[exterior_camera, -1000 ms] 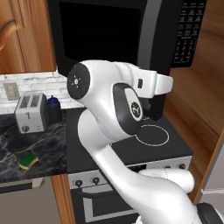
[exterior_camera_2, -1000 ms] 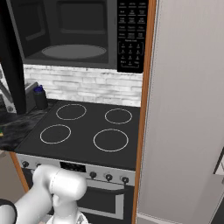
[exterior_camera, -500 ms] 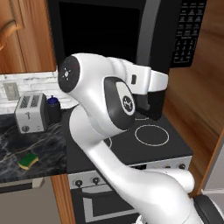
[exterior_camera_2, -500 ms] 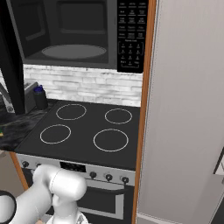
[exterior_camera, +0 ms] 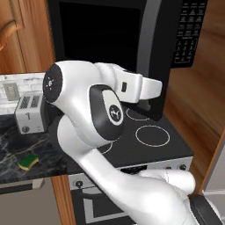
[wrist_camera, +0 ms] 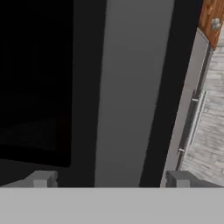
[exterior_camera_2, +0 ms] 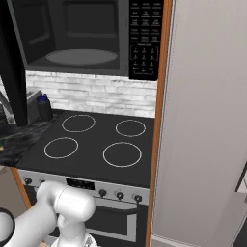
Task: Place the sponge inside the microwave to prepare for sanitizing.
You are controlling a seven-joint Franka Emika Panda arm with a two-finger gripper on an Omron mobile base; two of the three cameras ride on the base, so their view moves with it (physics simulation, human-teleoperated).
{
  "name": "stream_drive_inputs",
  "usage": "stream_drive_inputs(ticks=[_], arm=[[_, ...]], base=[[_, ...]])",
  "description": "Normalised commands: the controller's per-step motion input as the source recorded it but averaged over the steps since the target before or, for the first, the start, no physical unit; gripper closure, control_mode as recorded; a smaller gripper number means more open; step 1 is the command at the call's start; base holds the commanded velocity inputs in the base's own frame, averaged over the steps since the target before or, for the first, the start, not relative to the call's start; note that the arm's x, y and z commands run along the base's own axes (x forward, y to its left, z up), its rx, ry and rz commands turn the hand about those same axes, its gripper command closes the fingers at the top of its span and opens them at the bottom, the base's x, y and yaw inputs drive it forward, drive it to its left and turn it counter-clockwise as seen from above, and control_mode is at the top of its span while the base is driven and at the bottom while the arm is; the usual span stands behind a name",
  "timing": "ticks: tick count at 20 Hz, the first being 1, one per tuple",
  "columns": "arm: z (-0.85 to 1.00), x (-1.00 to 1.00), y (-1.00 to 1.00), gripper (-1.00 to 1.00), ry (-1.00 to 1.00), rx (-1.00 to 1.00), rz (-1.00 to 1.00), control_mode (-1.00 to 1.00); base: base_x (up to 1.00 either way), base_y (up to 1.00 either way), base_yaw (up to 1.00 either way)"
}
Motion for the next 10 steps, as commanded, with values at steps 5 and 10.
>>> stream_drive_inputs(ticks=[5, 10], arm=[[0.04, -0.77, 0.09, -1.00, -0.12, 0.01, 0.01, -1.00], [0.04, -0.28, -0.54, -1.00, -0.02, 0.40, 0.04, -1.00]], base=[[0.00, 0.00, 0.00], [0.00, 0.00, 0.00]])
